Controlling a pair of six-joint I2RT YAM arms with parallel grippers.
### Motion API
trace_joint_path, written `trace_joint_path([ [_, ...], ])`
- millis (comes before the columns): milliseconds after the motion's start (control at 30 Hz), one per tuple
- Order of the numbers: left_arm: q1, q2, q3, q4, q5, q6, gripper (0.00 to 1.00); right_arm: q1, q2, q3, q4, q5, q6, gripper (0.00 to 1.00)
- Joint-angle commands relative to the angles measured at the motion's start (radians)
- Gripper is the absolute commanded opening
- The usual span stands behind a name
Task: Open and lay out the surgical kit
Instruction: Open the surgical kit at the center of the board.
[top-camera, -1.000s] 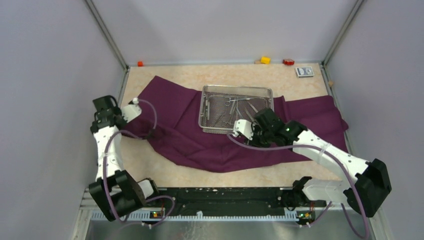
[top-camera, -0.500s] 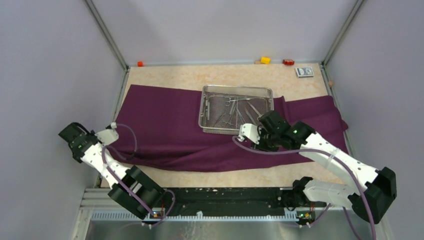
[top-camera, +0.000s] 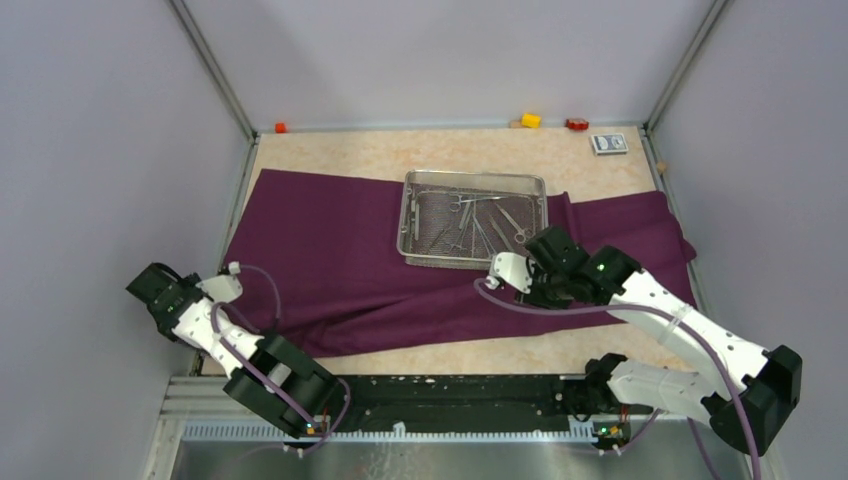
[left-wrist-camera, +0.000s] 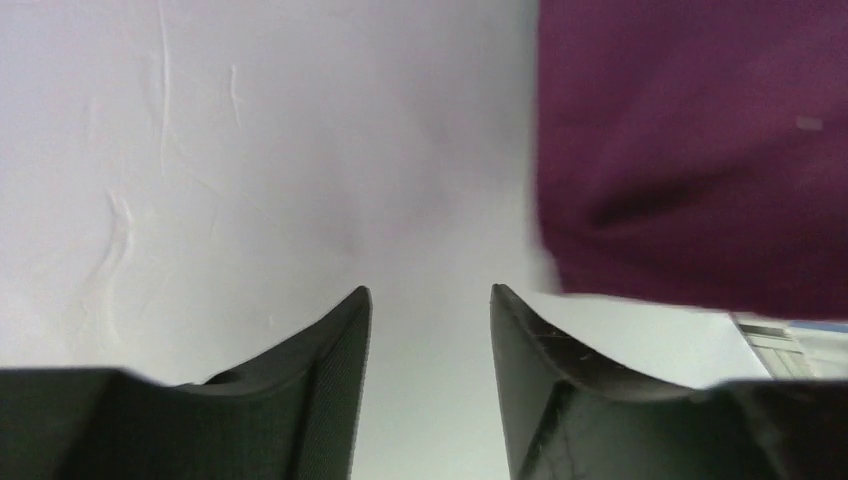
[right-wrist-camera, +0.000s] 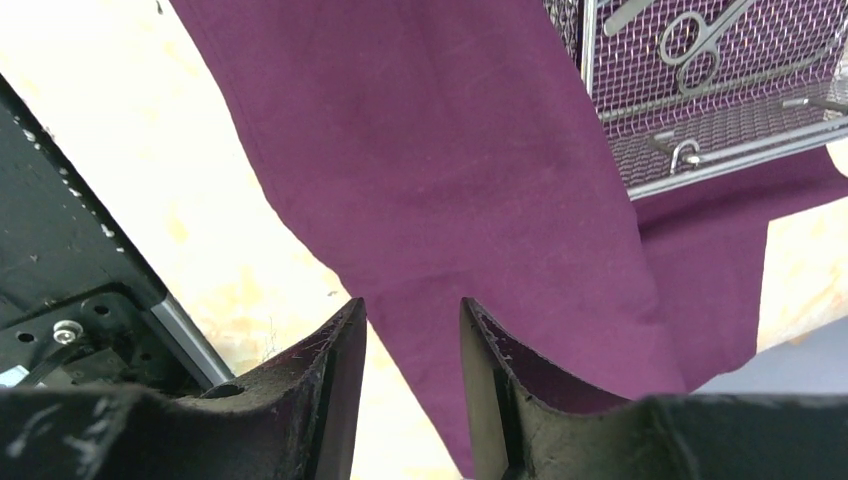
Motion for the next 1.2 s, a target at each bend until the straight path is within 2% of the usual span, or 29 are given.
trace_joint_path([
  [0,0.008,-0.020,-0.003,0.110,0.059,0.013,0.64,-0.005,-0.022,-0.011,-0.033,0.069,0.016,0.40],
  [133,0.006,-0.015,0.109,0.007,0.228,-0.094,0.94,-0.083,-0.027,-0.033,-0.012,0.073,0.004,0.42],
  [167,0.006,-0.008,0.156,-0.046,0.299,-0.143,0.98,-0.128,-0.025,-0.031,0.002,0.052,-0.007,0.42],
  [267,-0.018,0.023,0.267,-0.207,0.491,-0.266,0.99,-0.310,-0.006,-0.030,0.035,-0.048,-0.058,0.44],
  [367,-0.124,0.023,0.277,-0.232,0.558,-0.440,0.99,-0.464,0.037,-0.055,0.083,-0.103,-0.086,0.44],
  [500,-0.369,0.000,0.177,-0.084,0.477,-0.703,0.99,-0.651,0.124,-0.091,0.149,-0.145,-0.132,0.43],
  [567,-0.450,-0.001,0.136,-0.003,0.462,-0.822,0.99,-0.748,0.174,-0.098,0.170,-0.173,-0.163,0.42],
  [667,-0.508,0.037,0.122,0.085,0.487,-0.945,0.99,-0.882,0.250,-0.104,0.206,-0.202,-0.209,0.40],
  [833,-0.542,0.134,0.151,0.098,0.588,-1.013,0.99,-0.989,0.350,-0.126,0.280,-0.242,-0.253,0.38],
  [1000,-0.567,0.190,0.143,0.136,0.607,-1.039,0.99,-1.006,0.412,-0.178,0.374,-0.236,-0.264,0.35],
  [1167,-0.583,0.206,0.125,0.162,0.591,-1.033,0.99,-1.016,0.468,-0.200,0.373,-0.213,-0.295,0.32],
])
